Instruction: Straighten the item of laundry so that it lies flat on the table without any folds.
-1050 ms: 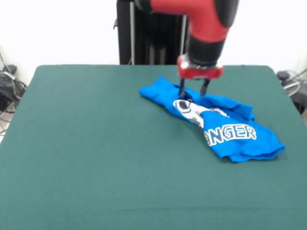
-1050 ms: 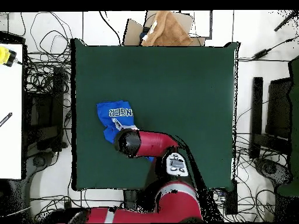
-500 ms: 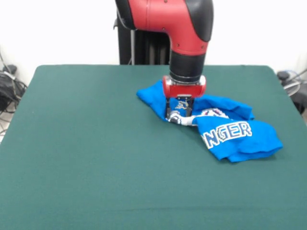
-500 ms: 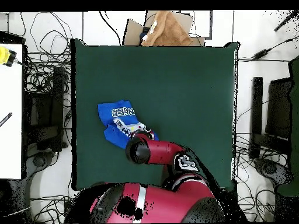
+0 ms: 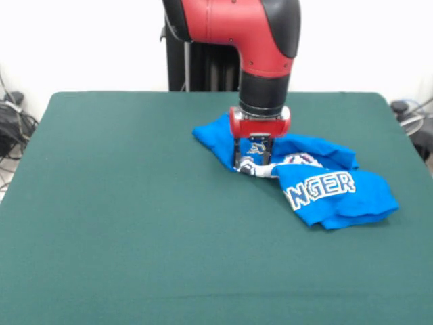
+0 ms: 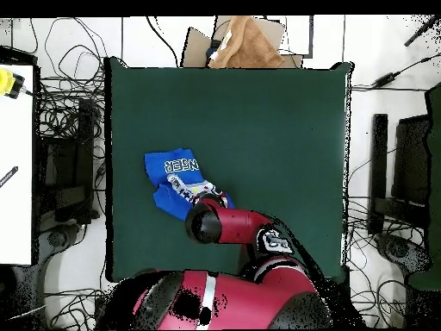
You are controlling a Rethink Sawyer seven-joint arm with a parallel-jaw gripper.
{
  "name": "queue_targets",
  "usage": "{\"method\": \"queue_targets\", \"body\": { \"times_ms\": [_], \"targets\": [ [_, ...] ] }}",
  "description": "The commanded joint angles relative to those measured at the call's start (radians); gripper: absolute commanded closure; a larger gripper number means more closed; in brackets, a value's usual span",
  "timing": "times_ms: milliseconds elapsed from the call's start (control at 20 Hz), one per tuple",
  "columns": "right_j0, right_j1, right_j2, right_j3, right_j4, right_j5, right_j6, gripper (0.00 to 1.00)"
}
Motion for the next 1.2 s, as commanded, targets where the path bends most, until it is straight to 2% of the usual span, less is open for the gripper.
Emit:
{"method": "queue_targets", "body": {
  "times_ms": [50, 200, 250, 1200],
  "targets": [
    [-0.004, 0.202, 0.106, -0.043, -0.028, -0.035, 0.143, 0.0],
    [0.004, 0.201, 0.096, -0.043, -0.03, -0.064, 0.152, 0.0],
    [0.008, 0.2, 0.093, -0.043, -0.028, -0.065, 0.154, 1.0],
    [0.026, 0.183, 0.076, -0.045, -0.007, -0.022, 0.153, 1.0]
  ]
}}
